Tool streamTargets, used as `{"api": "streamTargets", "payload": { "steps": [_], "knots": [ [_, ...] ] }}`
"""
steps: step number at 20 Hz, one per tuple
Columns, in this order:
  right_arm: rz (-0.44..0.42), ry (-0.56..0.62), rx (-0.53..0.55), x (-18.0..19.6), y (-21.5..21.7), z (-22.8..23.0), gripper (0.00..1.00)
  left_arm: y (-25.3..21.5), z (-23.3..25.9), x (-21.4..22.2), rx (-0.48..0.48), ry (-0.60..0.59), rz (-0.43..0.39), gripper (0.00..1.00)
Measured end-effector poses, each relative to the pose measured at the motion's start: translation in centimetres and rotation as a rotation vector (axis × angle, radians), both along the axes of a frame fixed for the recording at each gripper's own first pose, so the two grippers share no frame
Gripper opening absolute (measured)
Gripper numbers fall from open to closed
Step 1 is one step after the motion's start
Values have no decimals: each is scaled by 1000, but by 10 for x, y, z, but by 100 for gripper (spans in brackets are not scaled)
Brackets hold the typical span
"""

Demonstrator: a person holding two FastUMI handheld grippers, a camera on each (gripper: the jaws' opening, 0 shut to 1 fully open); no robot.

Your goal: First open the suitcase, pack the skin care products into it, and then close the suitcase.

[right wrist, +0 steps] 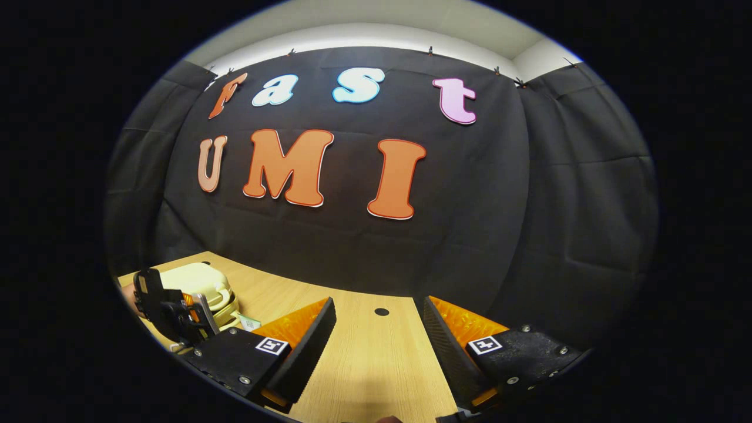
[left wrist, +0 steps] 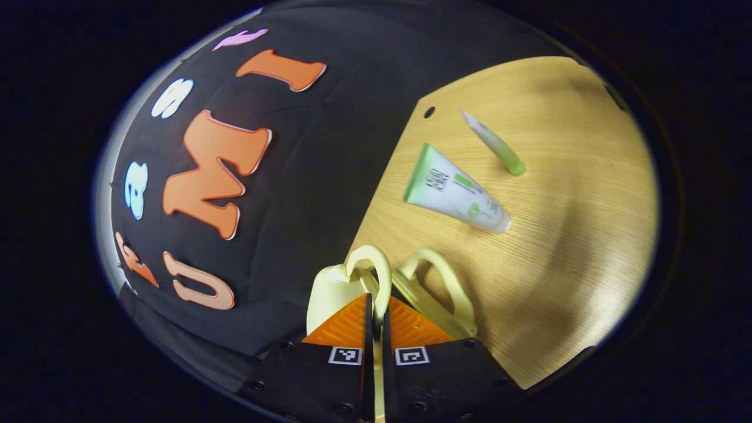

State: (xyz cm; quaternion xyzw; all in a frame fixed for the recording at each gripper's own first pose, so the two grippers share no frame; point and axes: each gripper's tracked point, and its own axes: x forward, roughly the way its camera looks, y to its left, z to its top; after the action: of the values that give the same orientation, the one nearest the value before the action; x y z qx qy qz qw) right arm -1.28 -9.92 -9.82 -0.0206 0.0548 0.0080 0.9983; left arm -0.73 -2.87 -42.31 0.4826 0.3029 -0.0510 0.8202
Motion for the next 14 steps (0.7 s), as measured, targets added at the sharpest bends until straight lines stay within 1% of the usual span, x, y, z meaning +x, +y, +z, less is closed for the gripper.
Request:
{"api": "streamTargets", "payload": {
  "steps": [5,8,10,12,14],
  "knots": [
    [110,-7,6,10,21,0,95,4,3,-2,-80,-134,163,5],
    [150,-13,8,16,35,3,95,7,5,0,-175,-206,264,6],
    [159,-11,3,16,47,6,96,6,5,1,-237,-243,299,7],
    [154,-23,-14,16,59,10,95,3,7,2,-294,-268,322,7],
    [141,-11,-23,19,75,11,95,4,4,1,-351,-292,342,7]
  ]
}}
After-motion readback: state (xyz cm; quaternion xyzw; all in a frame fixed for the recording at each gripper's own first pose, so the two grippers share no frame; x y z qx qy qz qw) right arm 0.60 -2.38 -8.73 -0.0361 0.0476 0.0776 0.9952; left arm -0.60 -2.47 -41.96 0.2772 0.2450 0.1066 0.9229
